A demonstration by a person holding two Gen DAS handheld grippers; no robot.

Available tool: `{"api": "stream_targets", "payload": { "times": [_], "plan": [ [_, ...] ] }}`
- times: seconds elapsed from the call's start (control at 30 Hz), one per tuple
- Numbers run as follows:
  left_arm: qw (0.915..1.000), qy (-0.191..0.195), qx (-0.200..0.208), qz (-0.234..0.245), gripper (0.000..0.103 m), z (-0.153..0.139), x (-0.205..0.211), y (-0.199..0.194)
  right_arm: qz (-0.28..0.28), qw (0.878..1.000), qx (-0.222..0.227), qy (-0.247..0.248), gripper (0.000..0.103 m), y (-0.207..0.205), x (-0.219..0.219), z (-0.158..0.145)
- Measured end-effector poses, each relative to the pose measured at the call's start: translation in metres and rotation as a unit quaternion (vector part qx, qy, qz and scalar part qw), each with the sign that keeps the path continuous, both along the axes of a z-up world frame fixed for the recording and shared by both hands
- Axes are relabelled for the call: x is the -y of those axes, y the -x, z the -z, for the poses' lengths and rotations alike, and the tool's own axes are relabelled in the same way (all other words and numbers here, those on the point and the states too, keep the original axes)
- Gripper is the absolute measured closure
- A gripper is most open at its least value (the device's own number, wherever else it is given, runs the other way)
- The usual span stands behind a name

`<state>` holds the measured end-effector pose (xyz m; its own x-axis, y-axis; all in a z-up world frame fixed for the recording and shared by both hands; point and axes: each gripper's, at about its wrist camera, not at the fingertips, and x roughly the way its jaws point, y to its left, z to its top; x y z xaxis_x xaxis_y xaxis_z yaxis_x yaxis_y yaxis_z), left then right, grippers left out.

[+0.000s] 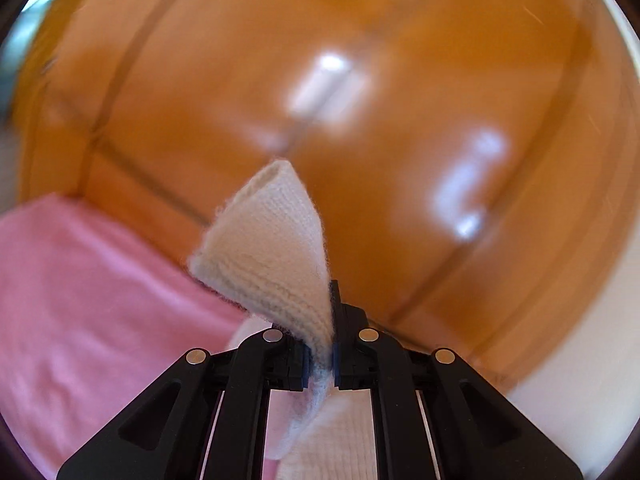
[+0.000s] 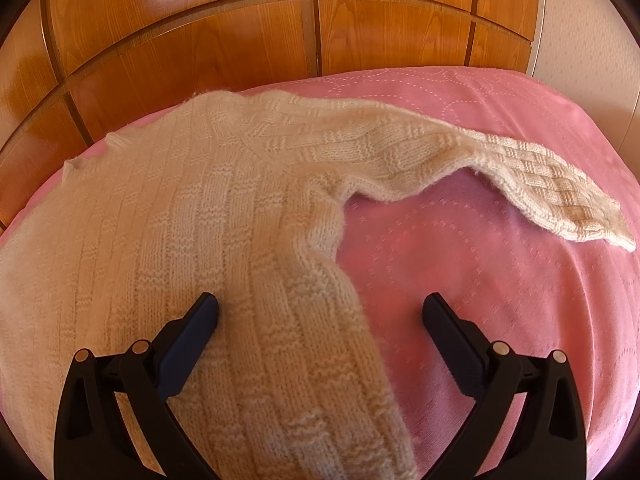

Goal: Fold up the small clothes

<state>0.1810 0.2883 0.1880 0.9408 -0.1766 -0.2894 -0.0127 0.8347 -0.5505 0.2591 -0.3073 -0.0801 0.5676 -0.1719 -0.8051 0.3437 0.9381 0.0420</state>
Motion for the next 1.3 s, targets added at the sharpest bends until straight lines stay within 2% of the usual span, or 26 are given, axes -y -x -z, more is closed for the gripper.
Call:
{"api": "stream_targets", "payload": {
  "times": [0.13, 0.33, 0.5, 0.57, 0.67, 0.77, 0.83, 0.87, 0.9, 0.97, 1.0, 1.07, 1.1, 1.17, 1.23, 1.3],
  "plan": [
    [0.9966, -0.064, 0.011, 0.051, 0.097, -0.006, 0.075, -0.017, 0.000, 1.000, 0.002, -0.003, 0.002, 0.000, 0.001, -0.001],
    [0.9885, -0.108, -0.002, 0.107, 0.097, 0.021, 0.164, -0.041, 0.002, 1.000, 0.007, -0.013, 0.002, 0.001, 0.003, -0.001],
    [0.9754, -0.170, -0.002, 0.140, 0.097, 0.057, 0.241, -0.059, 0.002, 1.000, 0.010, -0.016, 0.002, 0.001, 0.003, -0.002],
    [0.9693, -0.187, -0.014, 0.159, 0.097, 0.076, 0.274, -0.068, 0.003, 1.000, 0.011, -0.017, 0.002, 0.002, 0.003, -0.002],
    [0.9640, -0.194, -0.042, 0.177, 0.097, 0.103, 0.309, -0.076, 0.003, 1.000, 0.012, -0.019, 0.002, 0.002, 0.004, -0.002],
    [0.9607, -0.181, -0.080, 0.195, 0.097, 0.141, 0.338, -0.088, 0.003, 1.000, 0.014, -0.021, 0.002, 0.003, 0.004, -0.003],
    [0.9590, -0.174, -0.092, 0.203, 0.093, 0.159, 0.347, -0.090, 0.004, 1.000, 0.014, -0.021, 0.002, 0.002, 0.004, -0.002],
    [0.9573, -0.176, -0.100, 0.207, 0.083, 0.169, 0.351, -0.092, 0.004, 1.000, 0.014, -0.021, 0.002, 0.002, 0.004, -0.002],
    [0.9564, -0.178, -0.103, 0.208, 0.062, 0.177, 0.352, -0.089, 0.004, 1.000, 0.014, -0.021, 0.002, 0.002, 0.004, -0.002],
    [0.9555, -0.184, -0.102, 0.207, 0.041, 0.189, 0.354, -0.080, 0.004, 1.000, 0.015, -0.023, 0.002, 0.002, 0.004, -0.002],
    [0.9553, -0.185, -0.101, 0.208, 0.035, 0.195, 0.354, -0.075, 0.004, 1.000, 0.015, -0.024, 0.002, 0.002, 0.004, -0.002],
    [0.9566, -0.184, -0.101, 0.202, 0.031, 0.205, 0.343, -0.058, 0.004, 1.000, 0.015, -0.024, 0.002, 0.003, 0.004, -0.002],
    [0.9585, -0.183, -0.100, 0.195, 0.029, 0.201, 0.335, -0.051, 0.004, 1.000, 0.015, -0.024, 0.002, 0.003, 0.004, -0.002],
    [0.9656, -0.178, -0.093, 0.165, 0.029, 0.206, 0.312, -0.031, 0.004, 1.000, 0.015, -0.024, 0.002, 0.003, 0.004, -0.002],
    [0.9727, -0.187, -0.091, 0.104, 0.029, 0.213, 0.284, -0.009, 0.004, 0.999, 0.017, -0.027, 0.002, 0.004, 0.005, -0.002],
    [0.9747, -0.198, -0.099, 0.034, 0.029, 0.217, 0.257, 0.005, 0.004, 0.999, 0.022, -0.032, 0.002, 0.005, 0.006, -0.003]
  ]
}}
